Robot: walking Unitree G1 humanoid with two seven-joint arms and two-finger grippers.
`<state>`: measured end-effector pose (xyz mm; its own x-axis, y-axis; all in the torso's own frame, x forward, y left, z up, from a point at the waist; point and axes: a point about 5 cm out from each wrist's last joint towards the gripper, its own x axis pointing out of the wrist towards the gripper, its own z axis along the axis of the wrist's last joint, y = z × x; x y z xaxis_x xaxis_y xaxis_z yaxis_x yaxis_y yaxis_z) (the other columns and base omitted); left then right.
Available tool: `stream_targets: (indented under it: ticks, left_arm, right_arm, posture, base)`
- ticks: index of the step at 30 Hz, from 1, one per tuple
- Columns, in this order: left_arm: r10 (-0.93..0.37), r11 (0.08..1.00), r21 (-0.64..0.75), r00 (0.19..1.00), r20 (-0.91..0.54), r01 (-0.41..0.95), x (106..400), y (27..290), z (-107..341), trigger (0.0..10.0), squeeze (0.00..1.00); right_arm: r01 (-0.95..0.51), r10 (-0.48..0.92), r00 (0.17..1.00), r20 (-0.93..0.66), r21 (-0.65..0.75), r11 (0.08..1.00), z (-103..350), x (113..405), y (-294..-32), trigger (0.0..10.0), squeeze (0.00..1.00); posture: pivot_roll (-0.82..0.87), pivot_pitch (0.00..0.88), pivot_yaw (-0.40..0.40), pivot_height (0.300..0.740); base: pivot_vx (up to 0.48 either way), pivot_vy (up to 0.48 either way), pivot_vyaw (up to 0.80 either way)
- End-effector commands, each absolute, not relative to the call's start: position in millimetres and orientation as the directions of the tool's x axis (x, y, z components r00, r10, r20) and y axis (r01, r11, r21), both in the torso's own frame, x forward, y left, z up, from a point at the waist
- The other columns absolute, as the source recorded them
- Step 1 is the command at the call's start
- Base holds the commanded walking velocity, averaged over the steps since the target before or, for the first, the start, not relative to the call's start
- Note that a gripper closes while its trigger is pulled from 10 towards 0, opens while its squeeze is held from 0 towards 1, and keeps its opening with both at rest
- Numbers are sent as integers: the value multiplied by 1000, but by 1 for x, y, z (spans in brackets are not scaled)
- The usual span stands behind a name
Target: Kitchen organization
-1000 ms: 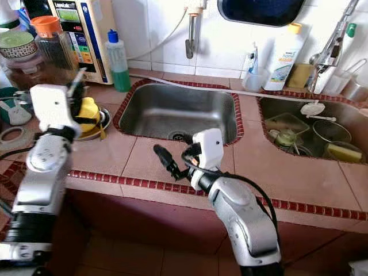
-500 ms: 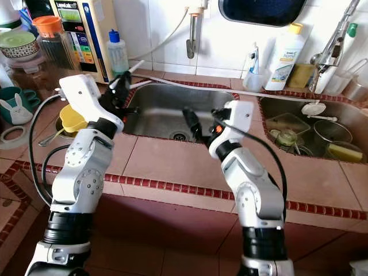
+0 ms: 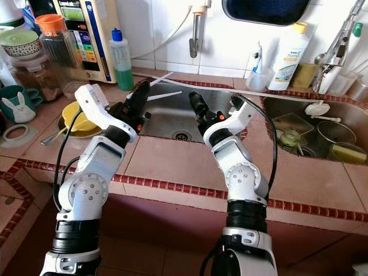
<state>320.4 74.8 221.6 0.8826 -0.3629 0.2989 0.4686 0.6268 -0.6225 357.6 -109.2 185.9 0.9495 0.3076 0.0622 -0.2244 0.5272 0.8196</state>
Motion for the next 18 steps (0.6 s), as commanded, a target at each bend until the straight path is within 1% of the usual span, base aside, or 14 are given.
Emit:
stream_targets:
  ticks: [1, 5, 6, 8, 9, 12, 13, 15, 16, 18]
  left_arm:
    - [-393, 600, -619, 861, 324, 507, 318, 71, 231, 10000, 0]
    - [-424, 570, -644, 854, 300, 509, 314, 64, 224, 10000, 0]
    - [-424, 570, -644, 854, 300, 509, 314, 64, 224, 10000, 0]
    - [-426, 569, -644, 854, 300, 511, 314, 63, 224, 10000, 0]
    - [-426, 569, -644, 854, 300, 511, 314, 63, 224, 10000, 0]
    - [-426, 550, -664, 854, 299, 506, 314, 60, 225, 10000, 0]
    - [-426, 544, -671, 855, 296, 504, 314, 59, 224, 10000, 0]
    - [-427, 543, -673, 855, 294, 502, 314, 58, 224, 10000, 0]
    - [-428, 543, -673, 855, 293, 502, 314, 57, 223, 10000, 0]
    - [-425, 543, -675, 857, 291, 499, 314, 57, 223, 10000, 0]
  right_arm:
    - [-219, 317, 947, 56, 834, 506, 189, 360, -103, 10000, 0]
    - [-227, 353, 934, 60, 863, 452, 190, 362, -87, 10000, 0]
    - [-227, 353, 934, 60, 863, 452, 190, 362, -87, 10000, 0]
    - [-224, 373, 926, 60, 882, 414, 190, 363, -80, 10000, 0]
    - [-224, 373, 926, 60, 882, 414, 190, 363, -80, 10000, 0]
    - [-227, 393, 915, 88, 919, 323, 193, 366, -73, 10000, 0]
    - [-226, 403, 910, 101, 934, 276, 195, 367, -70, 10000, 0]
    - [-235, 409, 905, 116, 938, 255, 197, 367, -68, 10000, 0]
    - [-250, 422, 896, 139, 943, 221, 199, 367, -65, 10000, 0]
    - [-262, 437, 885, 161, 948, 181, 202, 366, -62, 10000, 0]
  posture:
    - [51, 9, -4, 740]
    - [58, 14, -11, 740]
    - [58, 14, -11, 740]
    - [62, 16, -18, 740]
    - [62, 16, -18, 740]
    - [65, 18, -22, 740]
    - [64, 19, -23, 740]
    - [63, 19, -25, 740]
    - [64, 20, -26, 740]
    - [64, 19, -29, 740]
  base:
    - [0, 0, 0]
    - [0, 0, 0]
    - [0, 0, 0]
    - [0, 0, 0]
    - [0, 0, 0]
    - [0, 0, 0]
    - [0, 0, 0]
    - [0, 0, 0]
    - [0, 0, 0]
    - [0, 0, 0]
